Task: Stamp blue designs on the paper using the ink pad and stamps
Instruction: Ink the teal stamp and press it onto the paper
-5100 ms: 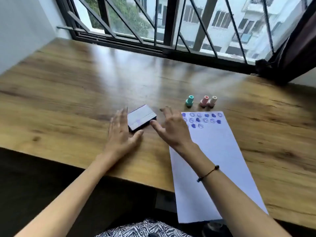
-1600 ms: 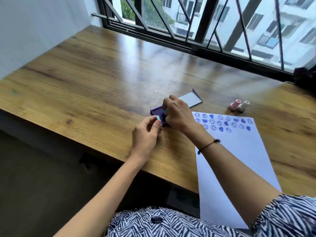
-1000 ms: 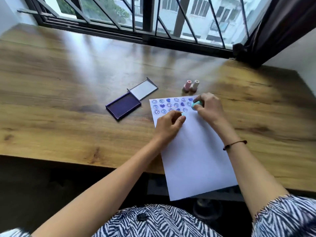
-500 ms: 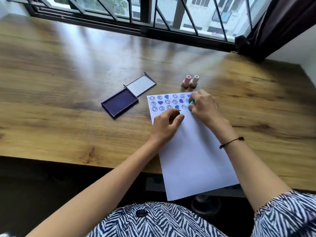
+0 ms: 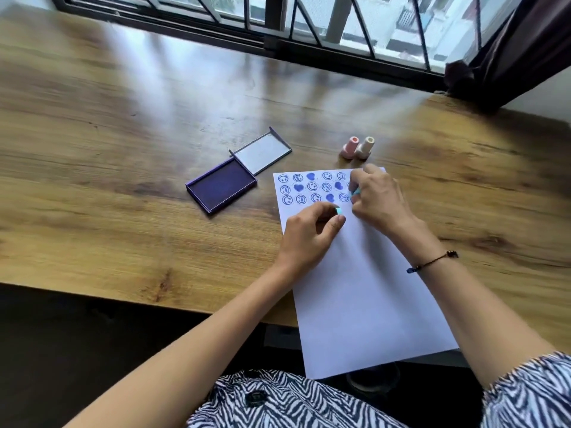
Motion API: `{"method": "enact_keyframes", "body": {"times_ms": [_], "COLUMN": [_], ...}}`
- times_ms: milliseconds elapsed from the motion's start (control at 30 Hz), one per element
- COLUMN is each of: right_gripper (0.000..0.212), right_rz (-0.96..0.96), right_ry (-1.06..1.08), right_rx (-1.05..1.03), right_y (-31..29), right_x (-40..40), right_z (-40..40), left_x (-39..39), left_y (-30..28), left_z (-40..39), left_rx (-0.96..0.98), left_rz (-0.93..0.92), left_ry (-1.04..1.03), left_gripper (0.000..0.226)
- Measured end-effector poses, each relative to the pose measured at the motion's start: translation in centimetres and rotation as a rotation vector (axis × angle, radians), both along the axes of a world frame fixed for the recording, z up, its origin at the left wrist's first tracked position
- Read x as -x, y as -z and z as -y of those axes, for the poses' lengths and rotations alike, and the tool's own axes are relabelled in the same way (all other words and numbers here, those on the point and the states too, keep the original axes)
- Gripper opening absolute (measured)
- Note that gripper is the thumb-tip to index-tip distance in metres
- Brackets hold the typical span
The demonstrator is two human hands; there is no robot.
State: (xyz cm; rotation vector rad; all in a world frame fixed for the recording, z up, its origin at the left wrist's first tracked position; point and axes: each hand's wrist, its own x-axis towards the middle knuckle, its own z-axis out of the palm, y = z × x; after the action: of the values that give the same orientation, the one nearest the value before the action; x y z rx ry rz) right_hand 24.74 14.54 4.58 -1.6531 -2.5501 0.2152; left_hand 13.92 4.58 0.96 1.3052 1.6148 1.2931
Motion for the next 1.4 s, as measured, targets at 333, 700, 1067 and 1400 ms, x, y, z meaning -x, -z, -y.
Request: {"method": "enact_keyframes", "body": {"times_ms": [333, 700, 1067, 1400], "right_gripper": [0.014, 0.023, 0.024, 0.021], "right_rz": [-0.462, -1.173, -1.093, -1.064], "right_ry": [0.196, 0.301, 0.147, 0.163], "right_rx": [0.252, 0.508, 0.499, 0.371], "right_y": [-1.2, -3.0, -3.8, -3.1], "right_x": [-1.9, -2.5, -0.7, -0.1], "right_z": [-0.8, 3.7, 5.9, 7.6], "left_x": [0.4, 0.9, 1.4, 1.5], "left_y": [0.0, -1.0, -2.4, -3.0], "left_z": [-0.3, -0.7, -0.1, -0.1], "left_rx": [0.070, 0.101, 0.035, 0.110], "left_rz": [0.079, 0.384, 0.609, 0.630], "left_ry": [0.029, 0.100, 0.130, 0.181], "left_gripper": [0.025, 0.013, 0.013, 0.015]}}
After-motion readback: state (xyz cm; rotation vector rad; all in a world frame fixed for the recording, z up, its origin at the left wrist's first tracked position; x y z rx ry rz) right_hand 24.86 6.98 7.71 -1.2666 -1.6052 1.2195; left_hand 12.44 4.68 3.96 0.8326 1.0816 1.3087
